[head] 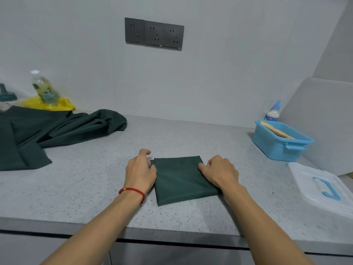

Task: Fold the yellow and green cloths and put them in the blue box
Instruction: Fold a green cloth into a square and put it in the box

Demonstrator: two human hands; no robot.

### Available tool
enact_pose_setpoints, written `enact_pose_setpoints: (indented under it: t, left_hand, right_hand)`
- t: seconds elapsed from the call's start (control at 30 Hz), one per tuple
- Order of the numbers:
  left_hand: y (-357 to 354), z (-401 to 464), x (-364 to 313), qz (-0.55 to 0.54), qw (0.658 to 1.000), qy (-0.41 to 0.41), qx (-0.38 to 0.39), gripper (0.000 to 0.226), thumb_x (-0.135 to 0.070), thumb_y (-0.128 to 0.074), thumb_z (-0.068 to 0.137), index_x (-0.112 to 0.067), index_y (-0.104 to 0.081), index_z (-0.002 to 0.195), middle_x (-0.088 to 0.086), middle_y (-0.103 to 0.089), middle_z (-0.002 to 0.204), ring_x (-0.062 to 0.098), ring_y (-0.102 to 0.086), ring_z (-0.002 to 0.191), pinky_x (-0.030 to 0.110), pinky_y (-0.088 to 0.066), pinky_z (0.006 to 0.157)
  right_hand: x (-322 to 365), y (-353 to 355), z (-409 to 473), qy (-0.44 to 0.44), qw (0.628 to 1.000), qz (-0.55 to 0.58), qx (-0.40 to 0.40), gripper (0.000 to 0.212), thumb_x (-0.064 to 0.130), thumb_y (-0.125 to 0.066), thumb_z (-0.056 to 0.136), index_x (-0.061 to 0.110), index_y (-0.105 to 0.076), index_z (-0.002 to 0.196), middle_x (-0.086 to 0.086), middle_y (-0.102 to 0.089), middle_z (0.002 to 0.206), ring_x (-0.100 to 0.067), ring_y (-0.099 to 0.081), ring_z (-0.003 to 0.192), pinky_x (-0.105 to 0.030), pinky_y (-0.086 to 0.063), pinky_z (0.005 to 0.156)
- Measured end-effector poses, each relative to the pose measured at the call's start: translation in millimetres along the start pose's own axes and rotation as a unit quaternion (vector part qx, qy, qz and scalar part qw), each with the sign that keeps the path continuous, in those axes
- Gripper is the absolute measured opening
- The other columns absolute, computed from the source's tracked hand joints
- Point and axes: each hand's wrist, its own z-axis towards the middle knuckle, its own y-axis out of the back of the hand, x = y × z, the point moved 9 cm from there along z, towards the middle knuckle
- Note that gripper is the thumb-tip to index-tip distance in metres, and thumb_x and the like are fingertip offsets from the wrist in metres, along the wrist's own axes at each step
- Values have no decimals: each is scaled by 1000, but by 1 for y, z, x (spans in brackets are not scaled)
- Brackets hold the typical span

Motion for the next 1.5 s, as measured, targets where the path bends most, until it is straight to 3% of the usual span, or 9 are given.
enact_pose_setpoints:
  t: [0.17, 0.23, 0.3, 0.47, 0.6, 0.73, 0.87, 1.27, 1.5]
  left_hand:
    - [1, 0, -1, -2, 1000, -8, -8, 41, -3, -62, 92, -13, -54, 130, -4, -64, 85, 22, -65, 102, 36, -53, 94]
    - [0, 1, -1, 4, 1000, -13, -6, 40, -3, -63, 91, -13, -53, 129, -4, -63, 85, 22, -64, 98, 35, -53, 91]
    - [-2, 3, 0, 11, 1000, -14, -4, 40, -3, -63, 91, -13, -53, 128, -3, -61, 85, 21, -62, 95, 33, -51, 88]
    - [-4, 8, -8, 88, 995, -13, 41, 40, 0, -58, 91, -12, -54, 129, 9, -63, 109, 27, -58, 104, 37, -49, 91]
    - [-18, 0, -73, 230, 953, -196, 16, 36, -16, -50, 98, -15, -57, 132, 4, -53, 135, 24, -49, 127, 40, -37, 106]
    - [-78, -19, -50, 303, 918, -154, 202, 61, -46, -16, 107, -16, -25, 159, 1, -13, 169, 18, -6, 156, 46, -4, 126]
    - [-87, -19, -20, 314, 912, -108, 239, 71, -62, -6, 101, -26, 0, 162, -5, 6, 170, 14, 9, 156, 44, 8, 125]
    - [-41, -12, -9, 468, 844, -108, 238, 71, -58, -1, 102, -21, 8, 161, -6, 13, 169, 19, 17, 155, 59, 11, 121]
    - [-78, -33, -34, 349, 894, -113, 256, 79, -64, -6, 101, -15, 4, 162, 5, 10, 170, 21, 12, 156, 46, 6, 126]
  right_hand:
    - [37, 28, -17, 154, 972, -66, -165, 36, 49, -42, 100, 18, -57, 112, 1, -62, 108, -20, -58, 87, -36, -44, 69]
    - [54, 11, -22, 277, 957, -33, -81, 49, 51, -37, 104, 20, -49, 141, 0, -51, 144, -22, -48, 131, -41, -41, 106]
    - [54, -26, -25, 303, 948, -44, 90, 64, 59, -26, 105, 27, -24, 160, 6, -18, 169, -14, -11, 156, -43, -6, 127]
    - [42, -56, -24, 263, 946, -70, 177, 70, 66, -11, 103, 34, 1, 163, 14, 7, 170, -5, 12, 155, -42, 12, 126]
    - [42, -56, -24, 261, 945, -86, 177, 69, 65, -11, 103, 33, 3, 163, 13, 10, 169, -6, 14, 155, -46, 11, 126]
    - [41, -57, -24, 257, 945, -83, 185, 63, 58, -9, 106, 34, 5, 162, 14, 12, 169, -4, 16, 154, -46, 13, 125]
    - [36, -57, -20, 264, 939, -107, 193, 57, 47, -4, 108, 34, 10, 161, 15, 15, 168, -2, 17, 153, -49, 24, 121]
    - [18, -50, -13, 227, 953, -111, 165, 61, 56, -4, 105, 37, 8, 161, 19, 13, 168, -10, 13, 155, -53, 19, 122]
    - [17, -53, -13, 221, 956, -98, 166, 62, 59, -6, 103, 39, 7, 161, 19, 11, 168, -11, 12, 156, -54, 18, 122]
